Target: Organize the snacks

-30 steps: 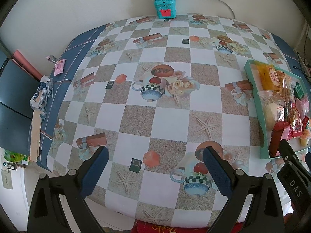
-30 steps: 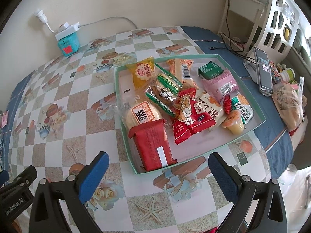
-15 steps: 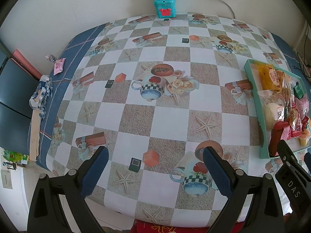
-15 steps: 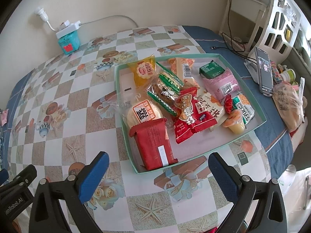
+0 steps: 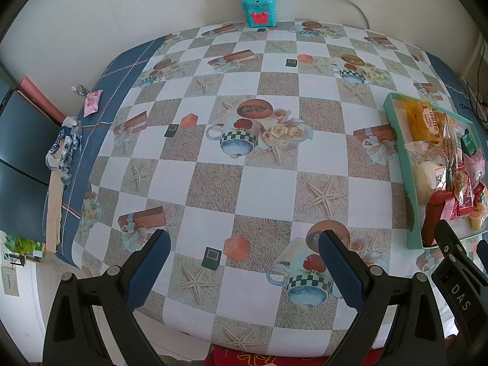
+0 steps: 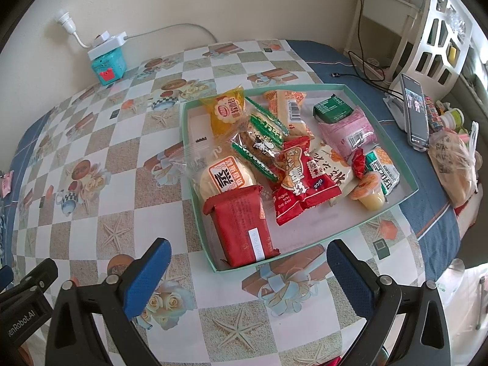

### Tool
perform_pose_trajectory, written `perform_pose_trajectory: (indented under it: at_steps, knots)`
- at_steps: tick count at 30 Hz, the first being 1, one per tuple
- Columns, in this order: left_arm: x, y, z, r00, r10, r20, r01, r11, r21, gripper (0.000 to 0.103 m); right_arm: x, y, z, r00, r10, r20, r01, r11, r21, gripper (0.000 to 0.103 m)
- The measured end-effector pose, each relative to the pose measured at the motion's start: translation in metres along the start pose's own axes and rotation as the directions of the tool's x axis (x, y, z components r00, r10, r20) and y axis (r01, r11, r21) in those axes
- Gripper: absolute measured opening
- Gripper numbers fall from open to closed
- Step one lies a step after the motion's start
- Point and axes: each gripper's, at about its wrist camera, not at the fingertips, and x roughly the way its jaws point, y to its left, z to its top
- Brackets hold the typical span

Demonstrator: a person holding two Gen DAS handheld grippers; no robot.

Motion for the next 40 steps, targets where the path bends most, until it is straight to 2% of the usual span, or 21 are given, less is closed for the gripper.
perform_pose_trajectory:
  at_steps: [40]
  knots:
    - [-0.0029, -0.0034, -0.0009, 1.000, -0.018, 0.007, 0.018, 1.000, 0.009, 0.098, 0.0008, 0.0007, -0.0002, 1.000, -0.001, -0.002, 0.001, 1.000, 0.000, 0.103]
